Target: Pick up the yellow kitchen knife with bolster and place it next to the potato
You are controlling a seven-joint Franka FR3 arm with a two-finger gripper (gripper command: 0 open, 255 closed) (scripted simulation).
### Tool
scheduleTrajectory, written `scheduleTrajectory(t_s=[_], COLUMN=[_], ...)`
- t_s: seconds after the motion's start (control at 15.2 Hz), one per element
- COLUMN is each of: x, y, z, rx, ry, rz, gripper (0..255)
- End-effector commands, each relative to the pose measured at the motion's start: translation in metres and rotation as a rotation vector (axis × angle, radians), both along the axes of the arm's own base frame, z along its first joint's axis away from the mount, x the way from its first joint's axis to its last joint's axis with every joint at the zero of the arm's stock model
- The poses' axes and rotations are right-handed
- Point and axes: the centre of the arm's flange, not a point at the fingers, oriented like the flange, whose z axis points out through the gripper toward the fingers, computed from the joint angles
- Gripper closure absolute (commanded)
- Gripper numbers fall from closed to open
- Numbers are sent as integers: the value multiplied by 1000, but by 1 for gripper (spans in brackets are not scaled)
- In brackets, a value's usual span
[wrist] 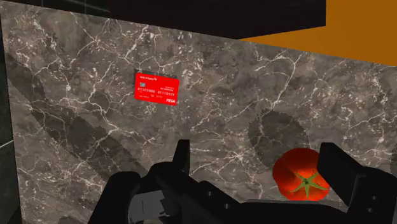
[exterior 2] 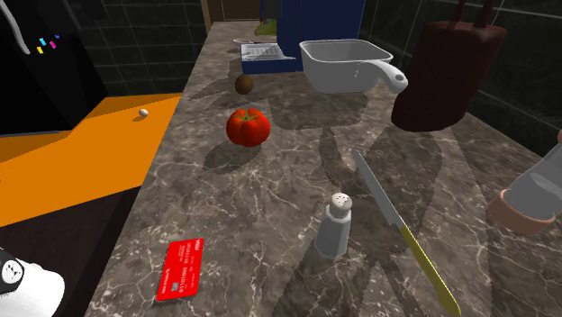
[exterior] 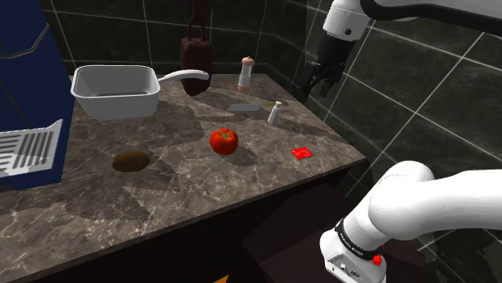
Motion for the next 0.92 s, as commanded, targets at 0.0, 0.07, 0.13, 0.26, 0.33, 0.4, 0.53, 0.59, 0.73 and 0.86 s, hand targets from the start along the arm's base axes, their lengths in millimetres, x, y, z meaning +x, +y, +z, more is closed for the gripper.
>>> scheduleTrajectory(t_s=[0.0, 0.07, 0.13, 0.26, 0.33, 0.4, 0.53, 0.59, 0.73, 0.86], x=[0, 3, 6, 14, 18, 23, 34, 40, 54, 68], y=[0, -11, -21, -42, -52, -62, -81, -91, -109, -126], z=[0, -7, -14, -28, -35, -41, -55, -62, -75, -89], rx=[0, -1, -1, -2, -3, -3, -4, -5, -6, -7], ry=[0, -4, -8, -16, -20, -24, -32, -36, -44, -52], rz=[0, 39, 77, 155, 194, 232, 310, 349, 426, 504], gripper=[0, 0, 0, 0, 0, 0, 0, 0, 0, 0])
